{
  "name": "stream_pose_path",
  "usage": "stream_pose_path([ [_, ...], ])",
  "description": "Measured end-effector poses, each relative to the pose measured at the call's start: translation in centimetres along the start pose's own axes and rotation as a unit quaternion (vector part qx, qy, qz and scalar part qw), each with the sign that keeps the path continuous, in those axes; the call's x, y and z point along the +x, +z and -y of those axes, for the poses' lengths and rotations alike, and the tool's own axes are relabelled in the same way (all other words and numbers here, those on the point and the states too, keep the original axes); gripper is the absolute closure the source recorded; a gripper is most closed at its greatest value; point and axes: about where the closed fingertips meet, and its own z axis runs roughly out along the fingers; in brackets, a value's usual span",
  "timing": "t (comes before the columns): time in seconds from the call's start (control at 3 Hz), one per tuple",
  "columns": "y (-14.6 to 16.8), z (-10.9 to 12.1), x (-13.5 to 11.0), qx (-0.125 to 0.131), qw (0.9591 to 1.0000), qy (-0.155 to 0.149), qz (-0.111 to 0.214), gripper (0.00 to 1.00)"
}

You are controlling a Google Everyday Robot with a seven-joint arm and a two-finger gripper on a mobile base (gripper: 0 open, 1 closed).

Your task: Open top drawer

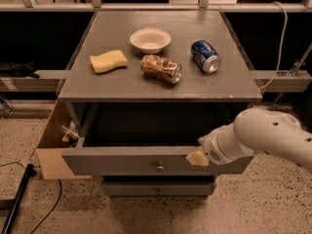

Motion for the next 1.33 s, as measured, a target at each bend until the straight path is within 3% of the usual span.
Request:
stream_pose_path([
  [0.33, -0.8, -0.9, 0.7, 0.003, 1.0000, 0.003, 0.008, 0.86],
  [0.67, -1.0, -0.9, 0.6, 0.003, 1.0000, 0.003, 0.008, 1.00],
  [1.0, -1.2, -2.2, 2.6, 0.001, 0.9995, 0.029, 0.009, 1.00],
  [1.33, -1.6, -2.2, 2.3, 0.001, 0.9996, 0.029, 0.009, 0.87],
])
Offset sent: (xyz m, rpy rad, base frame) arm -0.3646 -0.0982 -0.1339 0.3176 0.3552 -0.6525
